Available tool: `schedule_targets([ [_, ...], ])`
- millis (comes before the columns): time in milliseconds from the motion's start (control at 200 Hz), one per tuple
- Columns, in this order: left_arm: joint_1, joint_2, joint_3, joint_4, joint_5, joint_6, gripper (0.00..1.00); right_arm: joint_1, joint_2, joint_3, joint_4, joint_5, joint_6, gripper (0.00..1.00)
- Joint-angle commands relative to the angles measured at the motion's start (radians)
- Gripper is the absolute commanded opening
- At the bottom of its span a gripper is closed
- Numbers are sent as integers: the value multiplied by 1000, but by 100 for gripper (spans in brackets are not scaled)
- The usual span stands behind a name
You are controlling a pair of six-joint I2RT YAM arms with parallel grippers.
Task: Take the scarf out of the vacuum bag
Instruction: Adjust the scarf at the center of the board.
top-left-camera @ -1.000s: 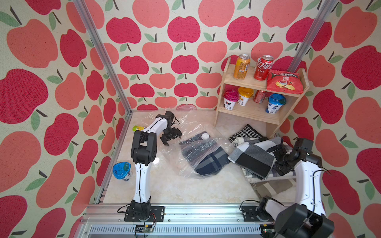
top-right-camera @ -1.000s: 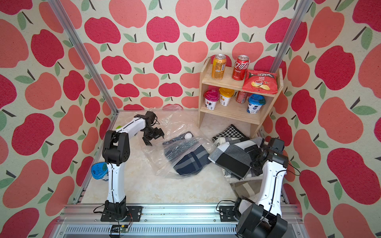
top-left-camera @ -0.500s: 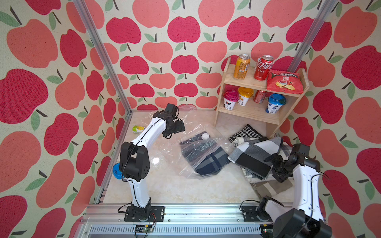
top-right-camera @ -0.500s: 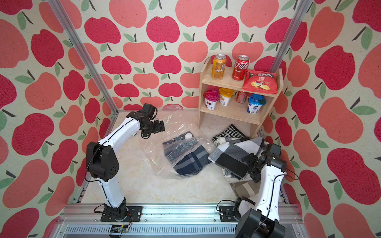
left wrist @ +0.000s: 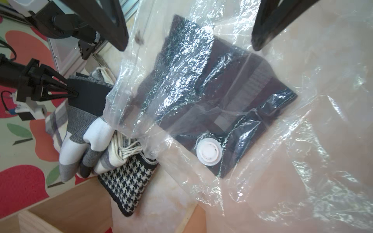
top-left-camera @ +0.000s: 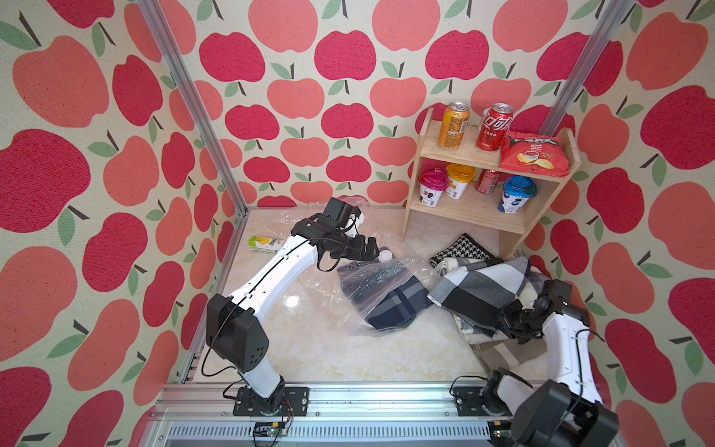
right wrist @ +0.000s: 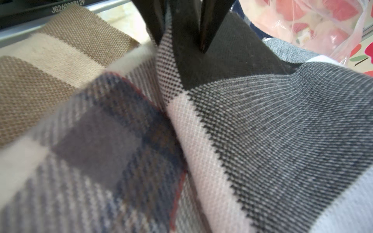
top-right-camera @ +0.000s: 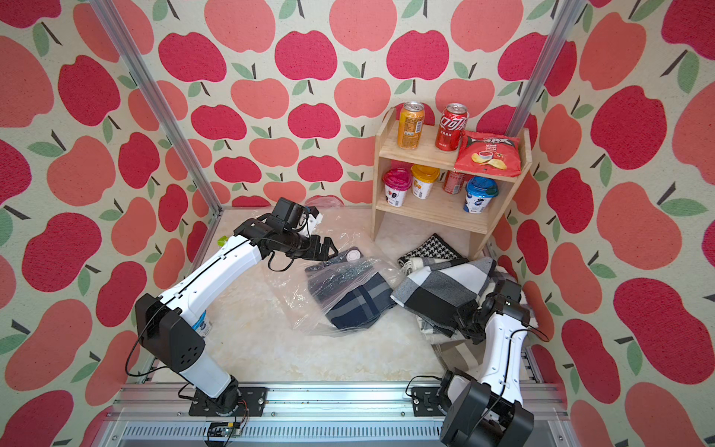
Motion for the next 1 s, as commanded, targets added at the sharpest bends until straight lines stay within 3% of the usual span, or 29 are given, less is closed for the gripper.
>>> schedule_targets([
  [0,-14,-3,-38,-18,27,72,98,-4,-30,12,7,-77,15,7],
  [65,-15,-13,-52,-8,35,73,98,-6,-54,34,-26,-80,17,0],
  [420,-64,-5,-16,-87,122,191,98,38,-245,31,-200,-183,94,0],
  [705,-145,8,1,-118,72,294,99,46,-419,-54,-306,-240,140,0],
  [875,-208,48,36,-151,-31,345,100,46,-436,-109,-240,-312,154,0],
  [895,-216,53,38,-153,-37,349,100,46,-439,-116,-223,-331,158,6],
  [995,-260,56,19,-128,-46,363,99,46,-474,-123,-187,-358,187,56],
])
